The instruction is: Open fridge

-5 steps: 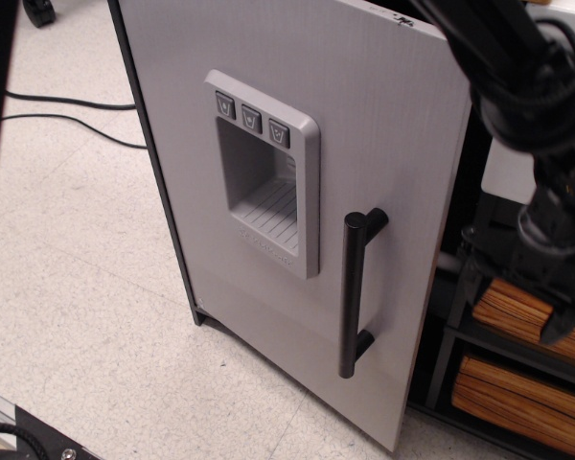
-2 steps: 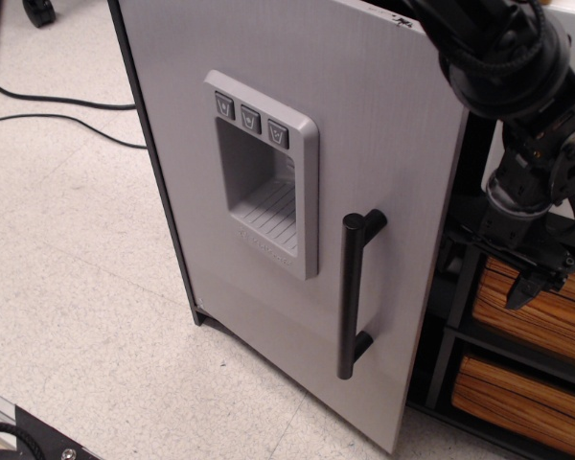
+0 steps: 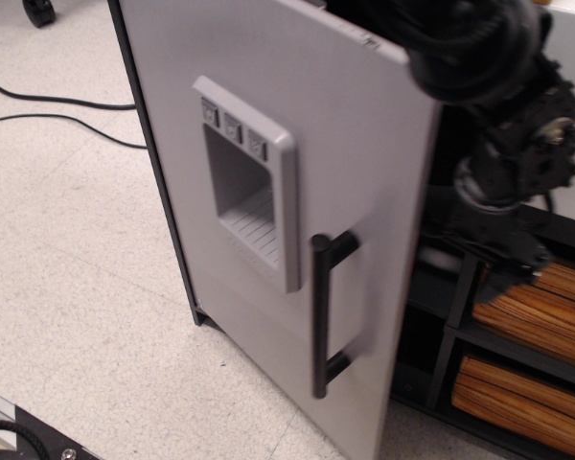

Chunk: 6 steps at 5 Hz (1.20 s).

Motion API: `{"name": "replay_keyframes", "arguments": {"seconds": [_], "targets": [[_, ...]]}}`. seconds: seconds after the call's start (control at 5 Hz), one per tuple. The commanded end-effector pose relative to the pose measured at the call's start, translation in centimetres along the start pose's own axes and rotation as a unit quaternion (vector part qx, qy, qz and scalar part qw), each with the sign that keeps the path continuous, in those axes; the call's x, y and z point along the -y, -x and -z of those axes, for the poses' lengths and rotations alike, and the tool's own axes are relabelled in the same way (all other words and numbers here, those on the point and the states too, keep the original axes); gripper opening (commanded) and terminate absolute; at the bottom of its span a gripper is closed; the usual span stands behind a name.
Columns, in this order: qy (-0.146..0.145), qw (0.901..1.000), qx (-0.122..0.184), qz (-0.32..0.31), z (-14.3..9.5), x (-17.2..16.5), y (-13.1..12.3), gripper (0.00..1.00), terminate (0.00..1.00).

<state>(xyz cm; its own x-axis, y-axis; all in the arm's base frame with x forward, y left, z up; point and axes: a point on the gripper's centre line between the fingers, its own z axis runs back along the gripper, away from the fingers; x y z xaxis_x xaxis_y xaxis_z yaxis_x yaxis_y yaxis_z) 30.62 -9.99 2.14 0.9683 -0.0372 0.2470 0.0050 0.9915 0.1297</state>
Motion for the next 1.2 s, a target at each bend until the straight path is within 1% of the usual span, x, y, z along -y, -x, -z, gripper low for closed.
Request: {"name": "replay_keyframes", "arguments": {"seconds": [0.0, 0.2, 0.4, 0.6, 0.8, 1.0], "targets": [[0.005, 0.9983, 0.006, -0.058, -5.1, -3.2, 1.4, 1.0, 0.0], [0.024, 0.9955, -0.022, -0.09, -6.0, -5.4, 2.7, 1.0, 0.0], [0.03, 0.9946, -0.042, -0.09, -5.5, -6.3, 5.5, 1.0, 0.0], [0.041, 0.9966, -0.029, -0.065, -5.2, -7.6, 8.2, 1.0, 0.0], [0.059, 0.9967, -0.028, -0.048, -6.1, -9.4, 9.8, 1.0, 0.0], [0.066, 0.9962, -0.035, -0.044, -6.5, -10.9, 10.5, 1.0, 0.0]]}}
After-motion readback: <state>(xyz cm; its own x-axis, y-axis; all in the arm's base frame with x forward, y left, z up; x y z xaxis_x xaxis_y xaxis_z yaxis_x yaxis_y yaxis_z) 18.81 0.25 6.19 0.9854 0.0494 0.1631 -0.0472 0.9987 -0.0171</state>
